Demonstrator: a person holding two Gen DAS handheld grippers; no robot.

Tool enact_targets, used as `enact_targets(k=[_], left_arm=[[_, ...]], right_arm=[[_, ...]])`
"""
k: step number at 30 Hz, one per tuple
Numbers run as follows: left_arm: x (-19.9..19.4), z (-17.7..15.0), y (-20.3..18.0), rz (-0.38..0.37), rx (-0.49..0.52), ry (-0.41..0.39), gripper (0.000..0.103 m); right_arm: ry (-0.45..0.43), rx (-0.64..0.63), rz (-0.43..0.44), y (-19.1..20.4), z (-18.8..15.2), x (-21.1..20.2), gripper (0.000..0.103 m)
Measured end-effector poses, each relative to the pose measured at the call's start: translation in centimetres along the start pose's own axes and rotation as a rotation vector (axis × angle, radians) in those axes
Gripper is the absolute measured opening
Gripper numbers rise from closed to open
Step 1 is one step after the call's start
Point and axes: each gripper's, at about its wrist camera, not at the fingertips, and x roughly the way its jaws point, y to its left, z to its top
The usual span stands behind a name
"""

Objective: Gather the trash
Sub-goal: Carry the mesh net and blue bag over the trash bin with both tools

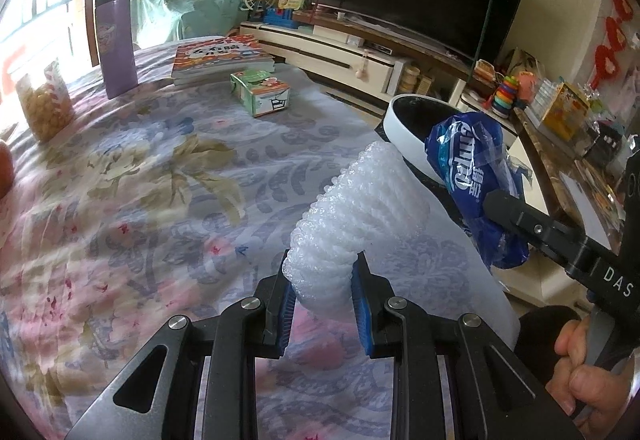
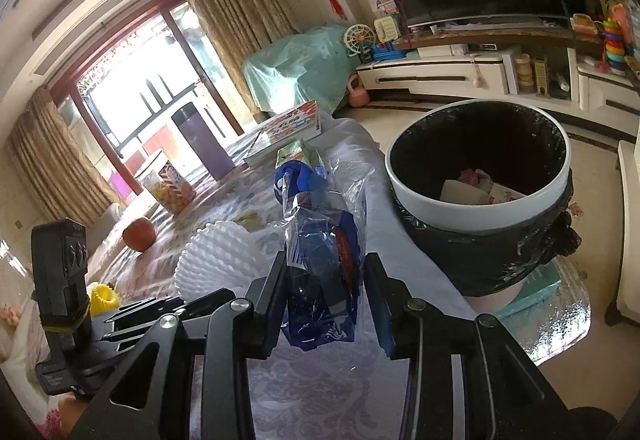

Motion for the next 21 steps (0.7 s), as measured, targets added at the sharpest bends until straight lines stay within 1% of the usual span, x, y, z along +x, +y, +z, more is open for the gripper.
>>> enact_targets(k=[9, 21], left_arm=[[0.6, 0.6, -0.8, -0.009, 0.024, -0.001, 0.024], [2.2, 2.3, -2.7, -0.042, 0.068, -0.001, 0.025]], right_arm=[[-0.014, 0.018, -0.012, -1.1, 0.2, -0.7, 0.038], [-0.057, 0.053, -0.064, -4.0, 2.2, -2.0, 0.038]])
